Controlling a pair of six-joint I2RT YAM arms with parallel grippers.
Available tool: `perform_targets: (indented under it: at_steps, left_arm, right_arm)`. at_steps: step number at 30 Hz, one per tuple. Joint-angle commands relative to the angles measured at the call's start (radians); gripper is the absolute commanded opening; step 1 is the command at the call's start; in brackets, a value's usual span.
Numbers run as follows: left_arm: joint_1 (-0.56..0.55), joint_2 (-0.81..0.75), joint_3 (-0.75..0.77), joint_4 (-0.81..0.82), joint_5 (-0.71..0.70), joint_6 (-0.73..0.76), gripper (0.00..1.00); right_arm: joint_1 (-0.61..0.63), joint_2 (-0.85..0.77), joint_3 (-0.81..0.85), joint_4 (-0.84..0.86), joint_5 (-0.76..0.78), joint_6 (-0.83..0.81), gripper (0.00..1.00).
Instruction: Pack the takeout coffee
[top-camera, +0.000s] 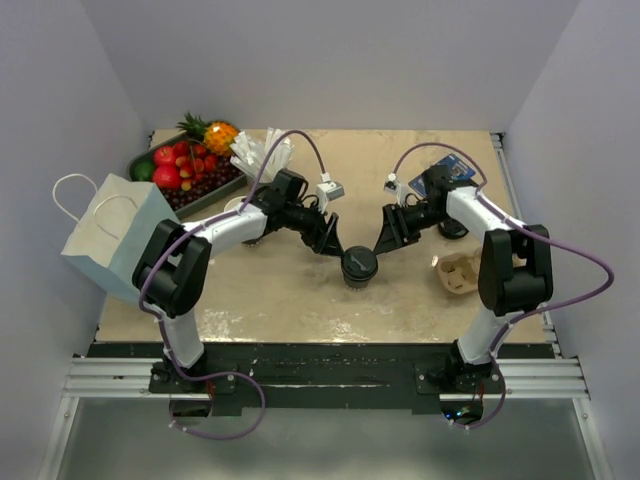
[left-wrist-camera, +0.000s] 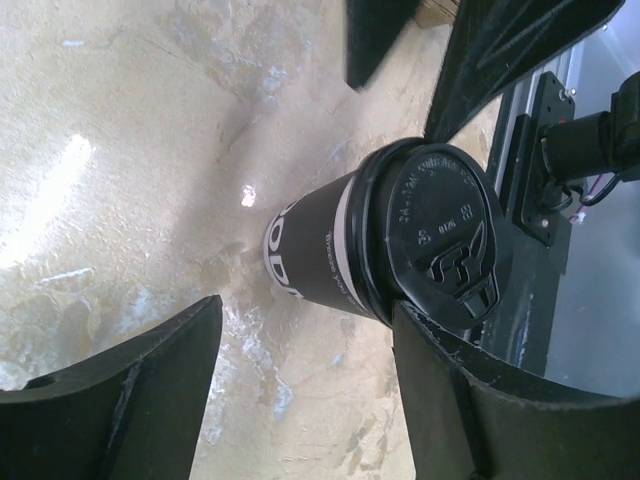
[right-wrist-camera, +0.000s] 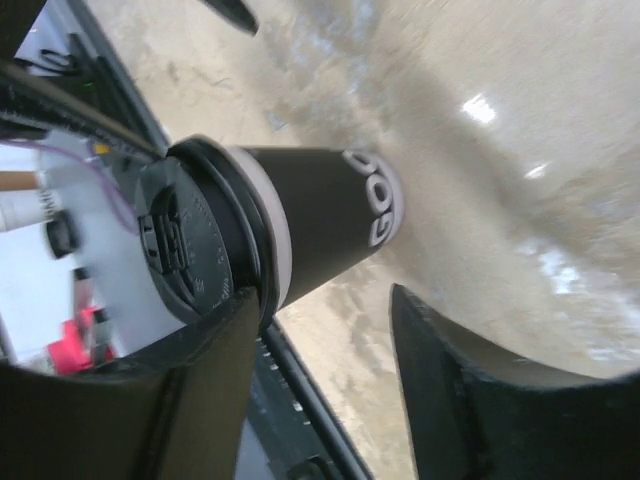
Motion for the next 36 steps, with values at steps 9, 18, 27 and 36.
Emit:
perform_targets:
  at_steps: [9, 18, 27, 36]
  left_arm:
    - [-0.004, -0.088, 0.009, 0.031, 0.132, 0.110, 0.76]
    - [-0.003, -0.102, 0.059, -0.039, 0.190, 0.186, 0.78]
    - [-0.027, -0.097, -0.020, 0.043, 0.249, 0.123, 0.86]
    - [-0.063, -0.081, -0.120, 0.163, 0.148, -0.031, 0.81]
  right_arm:
    - [-0.014, -0.063, 0.138, 0.011, -0.005, -0.116, 0.74]
    - [0.009, -0.087, 0.070, -0.086, -0.051, -0.235, 0.77]
    - [0.058, -0.109, 0.014, -0.147, -0.051, -0.334, 0.77]
    - [0.084, -0.114, -0.040, -0.089, -0.053, -0.301, 0.77]
